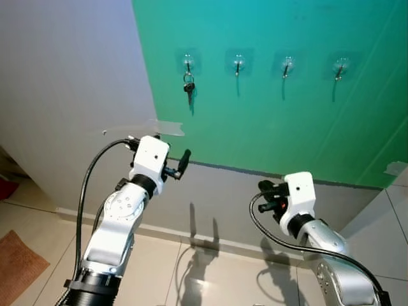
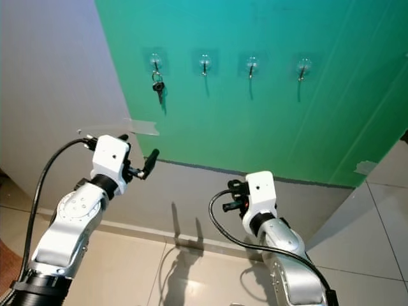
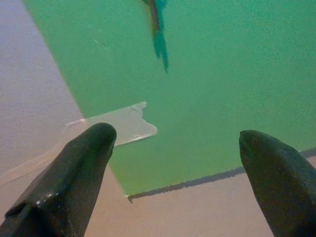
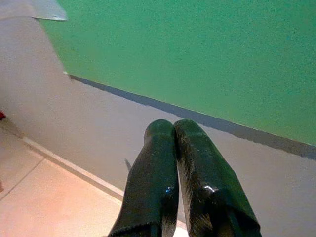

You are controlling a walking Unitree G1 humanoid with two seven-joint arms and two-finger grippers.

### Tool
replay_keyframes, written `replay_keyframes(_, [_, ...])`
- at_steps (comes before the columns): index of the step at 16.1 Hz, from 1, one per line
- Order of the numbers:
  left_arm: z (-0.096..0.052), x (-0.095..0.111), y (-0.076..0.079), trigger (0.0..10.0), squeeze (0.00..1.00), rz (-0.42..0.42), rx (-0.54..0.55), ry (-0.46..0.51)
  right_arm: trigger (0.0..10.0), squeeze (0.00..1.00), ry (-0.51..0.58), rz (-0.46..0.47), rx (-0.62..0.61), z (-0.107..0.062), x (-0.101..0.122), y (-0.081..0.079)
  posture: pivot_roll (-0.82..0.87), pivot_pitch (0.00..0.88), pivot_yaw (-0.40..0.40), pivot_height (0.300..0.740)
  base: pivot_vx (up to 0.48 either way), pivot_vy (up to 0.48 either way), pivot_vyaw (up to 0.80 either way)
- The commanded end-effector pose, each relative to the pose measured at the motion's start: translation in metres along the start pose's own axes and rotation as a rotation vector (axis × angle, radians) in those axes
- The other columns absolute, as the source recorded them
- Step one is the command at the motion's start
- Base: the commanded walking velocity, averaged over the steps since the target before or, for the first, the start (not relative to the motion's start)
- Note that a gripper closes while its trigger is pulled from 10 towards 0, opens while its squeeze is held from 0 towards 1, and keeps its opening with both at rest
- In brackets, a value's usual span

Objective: Hang keys on a hook

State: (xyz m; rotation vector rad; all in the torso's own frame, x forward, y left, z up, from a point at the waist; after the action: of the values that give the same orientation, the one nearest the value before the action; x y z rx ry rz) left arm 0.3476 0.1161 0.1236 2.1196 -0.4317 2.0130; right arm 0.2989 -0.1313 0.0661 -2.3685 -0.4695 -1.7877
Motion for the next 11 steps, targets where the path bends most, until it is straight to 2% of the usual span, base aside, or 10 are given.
replay_keyframes(1, [0.0023, 0.0028, -0.0003, 10.0, 0.0, 0.0, -0.008, 0.0, 10.0, 0.0, -0.002, 0.001, -0.024, -0.0021, 0.0025, 0.0038, -0.12, 0.0, 0.078, 0.74, 0.0, 0.0, 0.0])
replay_keyframes(5, [0.003, 0.0028, 0.0011, 10.0, 0.0, -0.012, -0.009, 0.002, 10.0, 0.0, -0.005, 0.0, -0.026, -0.0012, 0.0025, 0.004, -0.12, 0.0, 0.06, 0.74, 0.0, 0.0, 0.0])
replay_keyframes(8, [0.0022, 0.0021, 0.0, 10.0, 0.0, -0.019, -0.001, 0.003, 10.0, 0.0, -0.003, -0.012, -0.026, -0.0001, 0.0043, 0.0054, -0.12, 0.0, 0.054, 0.74, 0.0, 0.306, 0.0])
replay_keyframes(11, [0.0019, 0.0004, -0.0017, 10.0, 0.0, -0.011, 0.008, 0.001, 10.0, 0.0, 0.012, 0.026, -0.057, 0.0035, 0.0038, 0.0118, -0.11, 0.0, 0.049, 0.74, 0.0, 0.394, 0.0])
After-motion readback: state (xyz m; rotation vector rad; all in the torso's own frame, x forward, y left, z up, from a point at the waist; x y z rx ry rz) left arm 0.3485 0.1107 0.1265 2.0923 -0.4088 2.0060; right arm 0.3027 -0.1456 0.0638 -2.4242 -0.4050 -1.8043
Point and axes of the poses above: a point about 5 cm out from each wrist's last joint towards the gripper, its own z axis pointing out of the wrist towards the gripper, its own x axis along the axis of the wrist's last joint, y = z × x, the point moved 6 cm from there along z, pointing out of the wrist towards the gripper, and after that the axes turned 9 degrees about -z, right-handed, at the moved point
